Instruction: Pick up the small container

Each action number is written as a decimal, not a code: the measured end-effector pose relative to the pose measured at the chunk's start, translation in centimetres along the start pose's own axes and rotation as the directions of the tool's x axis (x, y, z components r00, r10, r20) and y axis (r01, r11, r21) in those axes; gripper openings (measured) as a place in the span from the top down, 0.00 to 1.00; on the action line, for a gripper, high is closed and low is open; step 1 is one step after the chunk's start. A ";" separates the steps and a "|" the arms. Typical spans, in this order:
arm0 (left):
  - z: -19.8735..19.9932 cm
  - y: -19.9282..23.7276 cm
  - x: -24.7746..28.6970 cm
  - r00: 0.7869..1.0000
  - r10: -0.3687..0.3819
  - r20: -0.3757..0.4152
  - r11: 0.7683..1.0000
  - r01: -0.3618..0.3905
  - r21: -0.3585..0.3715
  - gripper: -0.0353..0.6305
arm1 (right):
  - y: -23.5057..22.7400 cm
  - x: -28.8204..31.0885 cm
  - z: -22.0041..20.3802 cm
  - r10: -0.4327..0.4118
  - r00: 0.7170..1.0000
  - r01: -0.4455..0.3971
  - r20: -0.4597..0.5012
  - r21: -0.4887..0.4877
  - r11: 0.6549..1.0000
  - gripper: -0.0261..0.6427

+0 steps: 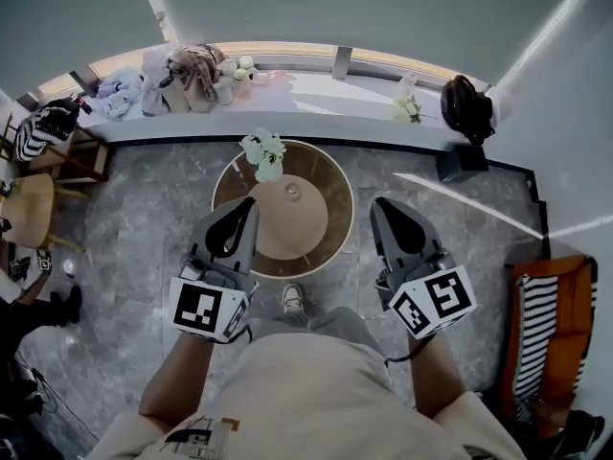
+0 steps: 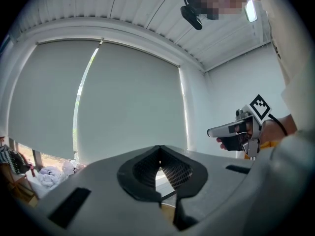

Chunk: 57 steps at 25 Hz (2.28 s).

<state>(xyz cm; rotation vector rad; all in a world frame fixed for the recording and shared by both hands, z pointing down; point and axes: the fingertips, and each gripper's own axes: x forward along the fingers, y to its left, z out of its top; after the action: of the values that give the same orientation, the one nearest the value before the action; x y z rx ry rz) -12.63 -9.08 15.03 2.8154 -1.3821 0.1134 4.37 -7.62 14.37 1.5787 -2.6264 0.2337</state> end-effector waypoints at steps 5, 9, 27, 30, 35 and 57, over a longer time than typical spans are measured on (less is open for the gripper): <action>-0.2 0.5 2.4 1.000 0.018 -0.015 1.000 -0.018 0.010 0.94 | -1.7 1.9 0.3 -0.006 1.000 0.007 0.012 -0.022 1.000 0.95; -0.6 0.9 4.1 0.996 0.073 -0.059 0.997 -0.073 0.001 0.94 | -3.2 2.9 0.6 0.008 1.000 -0.008 0.019 -0.020 1.000 0.95; -5.3 0.2 12.4 0.996 0.070 -0.060 0.997 -0.069 0.014 0.80 | -10.1 9.4 -3.7 0.051 0.998 -0.051 -0.024 -0.011 0.999 0.95; -6.8 0.8 13.8 0.995 0.079 -0.052 0.997 -0.078 0.015 0.76 | -10.9 11.0 -5.0 0.058 0.998 -0.058 -0.032 -0.008 0.998 0.95; -10.4 1.9 16.2 0.995 0.084 -0.052 0.995 -0.081 0.055 0.71 | -11.7 13.9 -8.4 0.074 0.996 -0.074 -0.055 -0.002 0.997 0.95; -34.9 2.3 25.0 0.986 -0.063 -0.152 0.986 0.084 0.140 0.49 | -16.8 22.1 -27.8 0.062 0.982 -0.052 -0.179 0.061 0.997 0.95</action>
<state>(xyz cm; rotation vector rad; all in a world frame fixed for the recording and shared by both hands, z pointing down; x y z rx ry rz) -1.46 -29.01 51.44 2.9007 -1.2872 0.4302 8.22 -30.08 46.36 1.4243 -2.5478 0.4363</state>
